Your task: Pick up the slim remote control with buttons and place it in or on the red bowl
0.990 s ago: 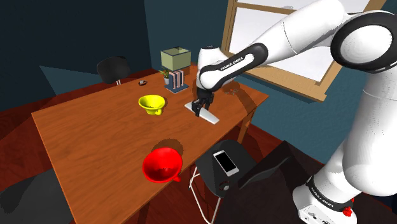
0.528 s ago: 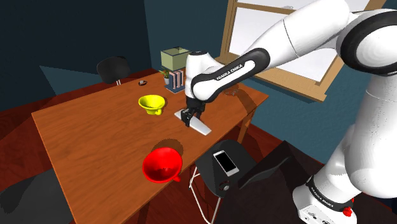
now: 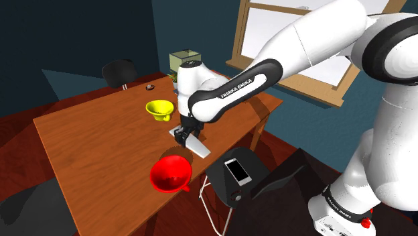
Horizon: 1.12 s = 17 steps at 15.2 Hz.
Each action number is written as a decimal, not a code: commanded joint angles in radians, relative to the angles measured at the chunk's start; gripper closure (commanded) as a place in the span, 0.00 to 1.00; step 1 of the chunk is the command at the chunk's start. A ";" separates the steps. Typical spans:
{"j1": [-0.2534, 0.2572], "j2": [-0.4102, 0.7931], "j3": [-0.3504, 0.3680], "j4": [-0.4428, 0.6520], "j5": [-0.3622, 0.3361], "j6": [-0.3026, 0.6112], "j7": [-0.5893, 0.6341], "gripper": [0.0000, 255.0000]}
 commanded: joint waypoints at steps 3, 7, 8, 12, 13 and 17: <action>0.065 0.033 0.024 0.052 -0.016 -0.020 0.098 1.00; 0.139 0.084 0.046 0.129 -0.037 -0.049 0.200 1.00; 0.140 0.091 0.045 0.126 -0.039 -0.038 0.201 1.00; 0.143 0.123 0.040 0.115 -0.047 0.004 0.207 1.00; 0.144 0.131 0.039 0.113 -0.049 0.014 0.208 1.00; 0.147 0.166 0.034 0.106 -0.058 0.055 0.213 1.00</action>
